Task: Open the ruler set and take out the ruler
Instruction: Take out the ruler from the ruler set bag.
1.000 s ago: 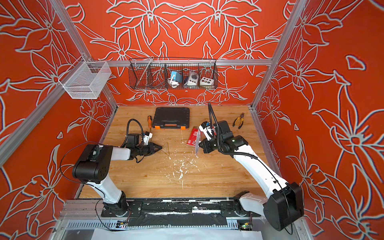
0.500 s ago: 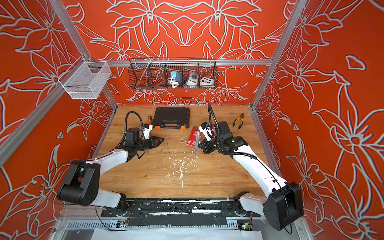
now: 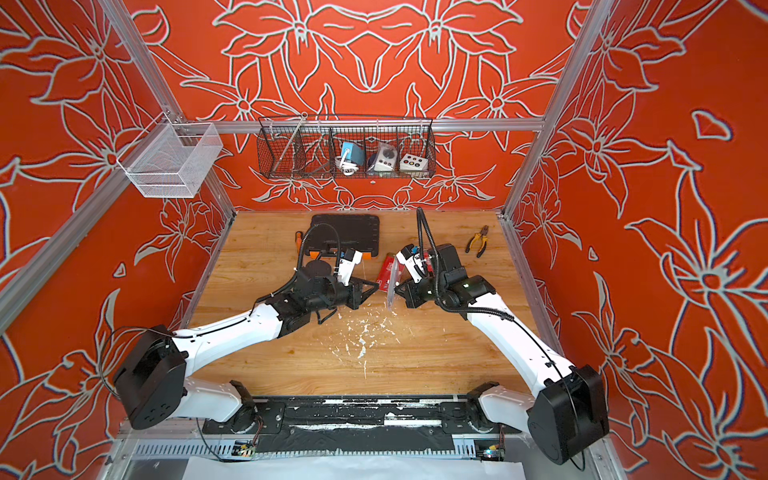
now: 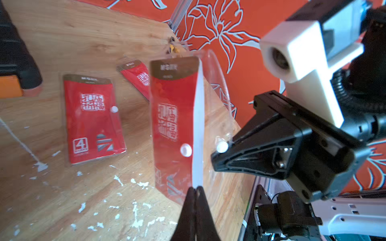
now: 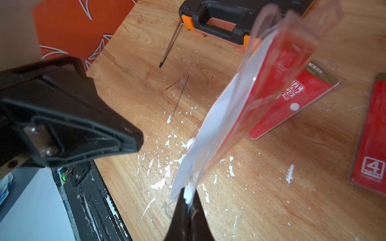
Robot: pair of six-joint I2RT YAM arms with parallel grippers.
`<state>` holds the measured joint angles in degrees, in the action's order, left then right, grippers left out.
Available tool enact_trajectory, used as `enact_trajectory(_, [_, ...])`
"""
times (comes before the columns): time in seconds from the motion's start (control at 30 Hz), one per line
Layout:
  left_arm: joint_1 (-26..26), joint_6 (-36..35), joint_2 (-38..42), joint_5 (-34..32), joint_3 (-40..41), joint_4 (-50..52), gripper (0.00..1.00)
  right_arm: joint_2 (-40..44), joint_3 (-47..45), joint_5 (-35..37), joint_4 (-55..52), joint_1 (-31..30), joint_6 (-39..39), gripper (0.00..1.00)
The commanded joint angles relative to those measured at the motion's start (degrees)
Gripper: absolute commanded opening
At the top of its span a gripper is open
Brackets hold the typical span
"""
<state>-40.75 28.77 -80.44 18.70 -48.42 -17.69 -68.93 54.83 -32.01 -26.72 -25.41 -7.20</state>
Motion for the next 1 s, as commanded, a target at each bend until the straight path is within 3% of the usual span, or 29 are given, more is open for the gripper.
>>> enact_trajectory(0.0, [-1.81,0.06,-1.01,-3.26,-2.12,-1.12,0.0,1.07,-0.25,-1.3,1.23,0.1,1.01,0.0])
enact_trajectory(0.33, [-4.69,-0.89,-5.67,-4.12,-4.95,-0.85,0.0,0.99,-0.09,-3.41,1.81,0.12,1.16,0.0])
enact_trajectory(0.9, [-5.04,-1.58,-7.4,-7.01,-4.5,-0.4,0.0,3.64,-0.61,-7.06,0.84,0.1,2.89,0.0])
enact_trajectory(0.97, [-5.12,-1.68,-7.47,-6.63,-4.42,-0.66,0.06,3.85,-0.68,-7.91,0.67,0.12,3.31,0.0])
